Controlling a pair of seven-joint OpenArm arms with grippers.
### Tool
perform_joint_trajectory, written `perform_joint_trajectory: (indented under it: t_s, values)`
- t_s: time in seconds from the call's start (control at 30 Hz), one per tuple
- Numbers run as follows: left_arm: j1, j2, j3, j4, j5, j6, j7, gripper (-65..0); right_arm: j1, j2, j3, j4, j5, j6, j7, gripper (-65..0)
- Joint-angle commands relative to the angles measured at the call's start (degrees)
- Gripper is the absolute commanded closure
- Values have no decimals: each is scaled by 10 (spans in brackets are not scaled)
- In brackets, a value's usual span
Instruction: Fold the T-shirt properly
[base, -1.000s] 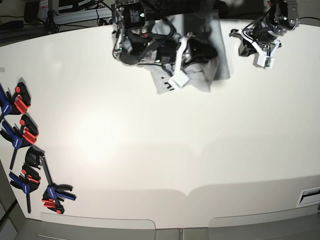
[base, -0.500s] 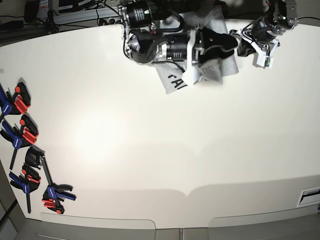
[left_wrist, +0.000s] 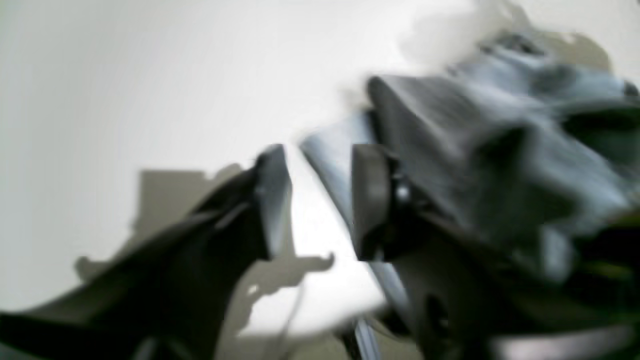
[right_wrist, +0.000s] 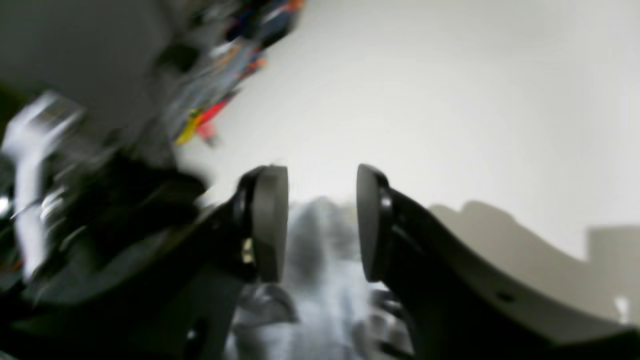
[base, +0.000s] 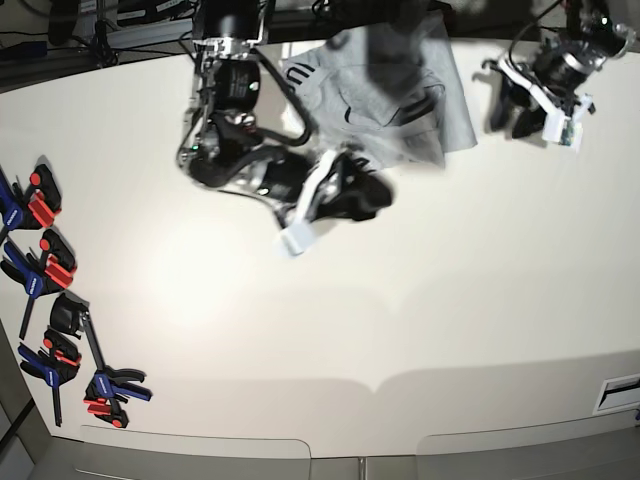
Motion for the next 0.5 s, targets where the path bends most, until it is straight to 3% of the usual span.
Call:
perform_joint_trajectory:
  t_s: [0.0, 0.13, 0.2, 0.3, 0.47]
  values:
    - [8, -4, 6, 17, -25, -18, -5, -237, 10, 5, 7, 11, -8, -5, 21, -212]
    - [17, -4, 62, 20, -33, -33, 13, -246, 10, 45, 14, 11, -65, -23, 34, -212]
    - [15, -5, 100, 20, -13, -40, 13, -296, 10, 56, 14, 11, -73, -28, 34, -212]
    - [6, -4, 157, 20, 47, -40, 7, -380, 10, 59, 14, 11, -72, -28, 34, -212]
    - [-10, -4, 225, 20, 107, -23, -3, -386, 10, 59, 9, 11, -68, -28, 36, -212]
